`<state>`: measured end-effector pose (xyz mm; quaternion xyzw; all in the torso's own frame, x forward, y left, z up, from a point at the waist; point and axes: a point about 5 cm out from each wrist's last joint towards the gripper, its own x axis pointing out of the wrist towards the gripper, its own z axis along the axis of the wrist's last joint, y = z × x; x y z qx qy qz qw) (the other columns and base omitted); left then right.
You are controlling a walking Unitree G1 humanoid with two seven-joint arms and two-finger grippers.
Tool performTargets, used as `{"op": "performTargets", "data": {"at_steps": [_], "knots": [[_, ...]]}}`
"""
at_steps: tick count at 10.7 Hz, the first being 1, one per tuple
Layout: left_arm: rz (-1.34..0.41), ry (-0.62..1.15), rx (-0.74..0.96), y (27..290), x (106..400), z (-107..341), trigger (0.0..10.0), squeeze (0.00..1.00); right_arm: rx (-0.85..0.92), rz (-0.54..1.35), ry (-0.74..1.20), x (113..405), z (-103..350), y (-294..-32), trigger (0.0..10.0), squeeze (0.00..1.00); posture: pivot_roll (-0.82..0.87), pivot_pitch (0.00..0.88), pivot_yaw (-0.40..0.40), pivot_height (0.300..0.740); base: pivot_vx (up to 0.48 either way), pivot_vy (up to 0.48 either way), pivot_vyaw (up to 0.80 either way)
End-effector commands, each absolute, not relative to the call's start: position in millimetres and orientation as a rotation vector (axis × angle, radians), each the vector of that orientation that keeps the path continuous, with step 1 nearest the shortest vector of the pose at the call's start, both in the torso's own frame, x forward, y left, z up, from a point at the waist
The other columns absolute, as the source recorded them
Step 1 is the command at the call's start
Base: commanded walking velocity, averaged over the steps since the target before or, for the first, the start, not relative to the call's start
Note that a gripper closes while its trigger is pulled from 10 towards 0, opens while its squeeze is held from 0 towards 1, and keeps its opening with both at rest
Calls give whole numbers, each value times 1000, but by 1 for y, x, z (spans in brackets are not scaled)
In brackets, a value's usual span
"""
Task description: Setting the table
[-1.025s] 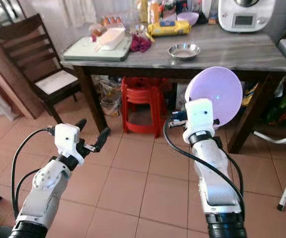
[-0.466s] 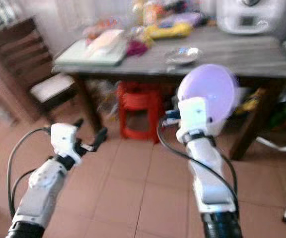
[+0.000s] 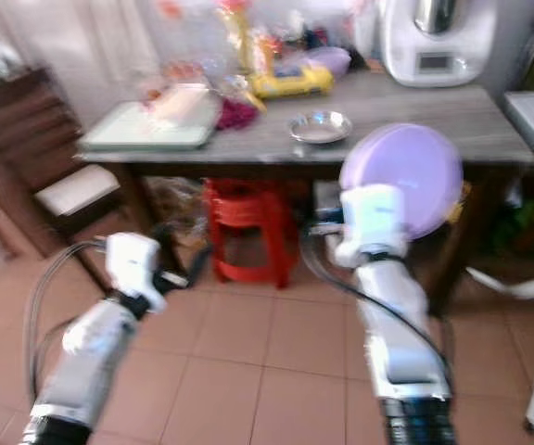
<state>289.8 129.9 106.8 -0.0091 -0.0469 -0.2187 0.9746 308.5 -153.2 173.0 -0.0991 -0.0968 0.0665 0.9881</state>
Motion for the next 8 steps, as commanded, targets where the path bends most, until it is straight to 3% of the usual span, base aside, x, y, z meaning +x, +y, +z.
{"op": "performTargets", "data": {"at_steps": [1, 8], "knots": [[-461, -107, -15, 126, 291, 111, 10000, 0, -199, 115, -221, 309, 182, -159, 10000, 0, -60, 0, 104, 740, 398, 0, 0], [-480, -107, -16, 122, 292, 111, 10000, 0, -221, 108, -231, 309, 183, -160, 10000, 0, -68, 0, 111, 740, 403, 0, 60]]}}
